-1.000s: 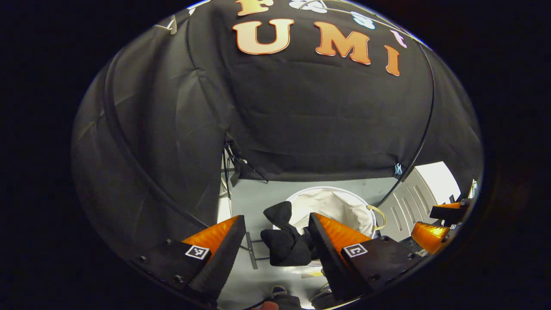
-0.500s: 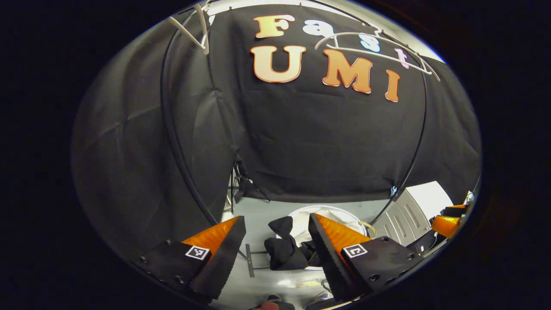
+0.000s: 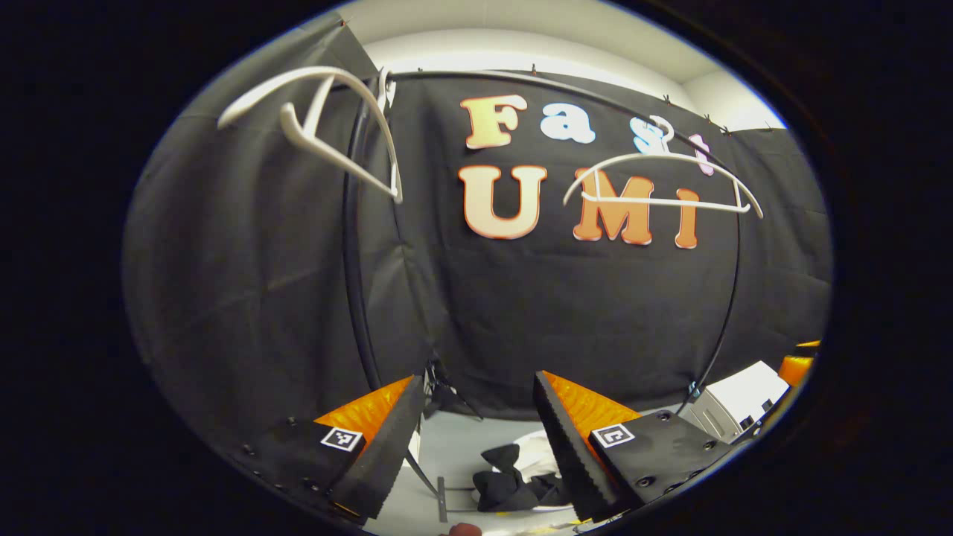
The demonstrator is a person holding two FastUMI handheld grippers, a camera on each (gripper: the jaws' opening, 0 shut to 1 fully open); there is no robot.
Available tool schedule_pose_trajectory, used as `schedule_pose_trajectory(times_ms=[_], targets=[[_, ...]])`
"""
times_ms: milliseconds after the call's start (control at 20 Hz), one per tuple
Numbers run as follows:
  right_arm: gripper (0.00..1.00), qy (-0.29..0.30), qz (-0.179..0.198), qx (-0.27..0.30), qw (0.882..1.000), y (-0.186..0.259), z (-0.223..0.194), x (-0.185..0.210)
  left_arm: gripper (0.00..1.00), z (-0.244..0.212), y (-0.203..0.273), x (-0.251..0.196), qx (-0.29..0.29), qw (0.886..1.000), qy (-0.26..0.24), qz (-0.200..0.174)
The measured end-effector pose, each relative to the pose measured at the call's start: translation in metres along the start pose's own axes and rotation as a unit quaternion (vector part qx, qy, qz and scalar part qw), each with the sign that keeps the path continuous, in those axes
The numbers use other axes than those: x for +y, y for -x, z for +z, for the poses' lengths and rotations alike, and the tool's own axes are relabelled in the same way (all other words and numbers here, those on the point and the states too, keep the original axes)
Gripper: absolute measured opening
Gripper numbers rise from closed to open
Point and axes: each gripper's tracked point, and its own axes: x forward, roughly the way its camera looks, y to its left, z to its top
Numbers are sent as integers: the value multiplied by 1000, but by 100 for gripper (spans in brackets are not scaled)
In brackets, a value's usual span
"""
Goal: Grasp the clothes on the hanger with both hands and then place them into the laundry hamper below.
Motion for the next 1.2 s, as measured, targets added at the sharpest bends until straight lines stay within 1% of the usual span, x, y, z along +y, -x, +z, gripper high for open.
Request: schedule_pose_trajectory(times_ms=[50, 150, 300, 400, 550, 700, 800, 850, 950, 1000, 1150, 1200], targets=[[92, 6, -4, -15, 1000, 4, 15, -6, 96, 12, 2, 4, -14, 1000, -2, 8], [92, 8, -8, -44, 999, 11, 40, -12, 96, 34, 7, 2, -40, 999, 9, 11], [92, 7, -17, -97, 995, 27, 73, -25, 96, 65, 17, -4, -75, 997, 29, 8], [92, 21, -24, -131, 991, 34, 94, -32, 96, 86, 27, 4, -98, 995, 34, 7], [92, 32, -31, -165, 985, 49, 122, -40, 96, 100, 29, -4, -120, 992, 45, -2], [92, 32, -43, -187, 981, 59, 134, -52, 94, 114, 35, -12, -139, 988, 62, -24], [91, 37, -51, -201, 978, 66, 139, -61, 99, 123, 42, -19, -154, 985, 72, -42], [91, 38, -55, -207, 976, 68, 141, -64, 99, 127, 44, -20, -162, 983, 72, -43], [91, 38, -59, -213, 975, 69, 143, -69, 94, 132, 46, -21, -171, 982, 66, -41], [91, 38, -59, -217, 974, 71, 143, -71, 96, 133, 48, -22, -175, 982, 65, -43], [91, 27, -59, -222, 973, 71, 145, -77, 96, 134, 50, -26, -177, 981, 63, -45], [95, 24, -61, -222, 973, 70, 144, -79, 96, 134, 51, -27, -178, 981, 64, -45]])
